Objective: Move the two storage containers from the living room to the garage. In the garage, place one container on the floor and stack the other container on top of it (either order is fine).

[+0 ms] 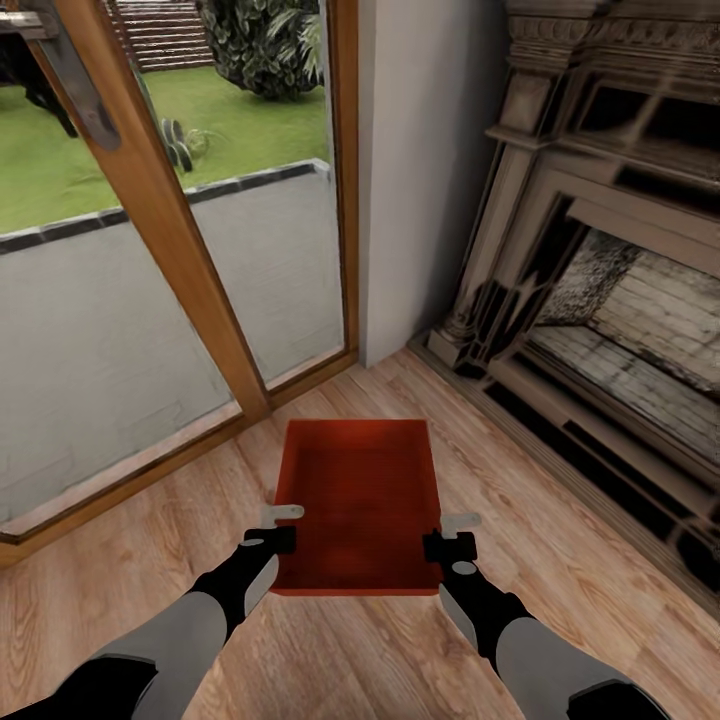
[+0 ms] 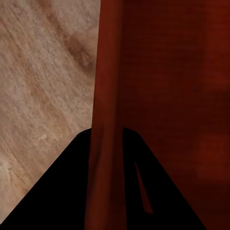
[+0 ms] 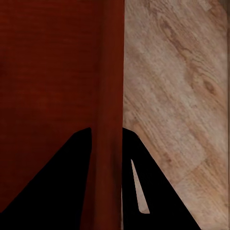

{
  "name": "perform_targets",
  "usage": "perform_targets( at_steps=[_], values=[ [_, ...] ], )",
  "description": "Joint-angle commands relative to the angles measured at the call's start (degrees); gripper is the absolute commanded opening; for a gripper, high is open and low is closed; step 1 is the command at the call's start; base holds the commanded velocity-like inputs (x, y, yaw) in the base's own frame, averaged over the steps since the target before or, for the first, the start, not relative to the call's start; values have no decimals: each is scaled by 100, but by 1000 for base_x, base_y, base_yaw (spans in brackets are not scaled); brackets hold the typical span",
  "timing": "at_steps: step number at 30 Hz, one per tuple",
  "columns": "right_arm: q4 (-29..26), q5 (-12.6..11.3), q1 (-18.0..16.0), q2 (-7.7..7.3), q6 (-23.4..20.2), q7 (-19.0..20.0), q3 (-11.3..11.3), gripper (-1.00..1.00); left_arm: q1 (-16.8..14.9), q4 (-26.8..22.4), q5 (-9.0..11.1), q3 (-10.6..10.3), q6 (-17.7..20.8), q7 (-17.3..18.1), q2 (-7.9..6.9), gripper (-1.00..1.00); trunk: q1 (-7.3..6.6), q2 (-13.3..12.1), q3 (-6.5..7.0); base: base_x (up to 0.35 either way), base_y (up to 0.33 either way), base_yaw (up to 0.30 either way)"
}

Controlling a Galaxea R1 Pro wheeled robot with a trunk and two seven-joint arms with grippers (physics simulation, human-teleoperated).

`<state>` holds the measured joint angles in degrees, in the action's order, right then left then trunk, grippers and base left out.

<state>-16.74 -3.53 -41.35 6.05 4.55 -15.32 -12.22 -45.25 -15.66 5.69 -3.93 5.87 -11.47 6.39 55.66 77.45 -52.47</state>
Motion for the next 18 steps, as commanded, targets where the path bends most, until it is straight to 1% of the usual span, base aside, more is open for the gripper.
perform_targets(
  at_steps=[1, 18],
  values=[
    [-5, -4, -4, -7, 22, -41, 49, -100, -1, -16, 73, 112, 36, -39, -94, -100, 0, 2, 5, 0, 0, -92],
    [4, -6, -4, -8, 53, -50, 53, -100, -1, -16, 73, 112, 35, -39, -100, -100, 0, 2, 149, 0, 0, -113]
  ],
)
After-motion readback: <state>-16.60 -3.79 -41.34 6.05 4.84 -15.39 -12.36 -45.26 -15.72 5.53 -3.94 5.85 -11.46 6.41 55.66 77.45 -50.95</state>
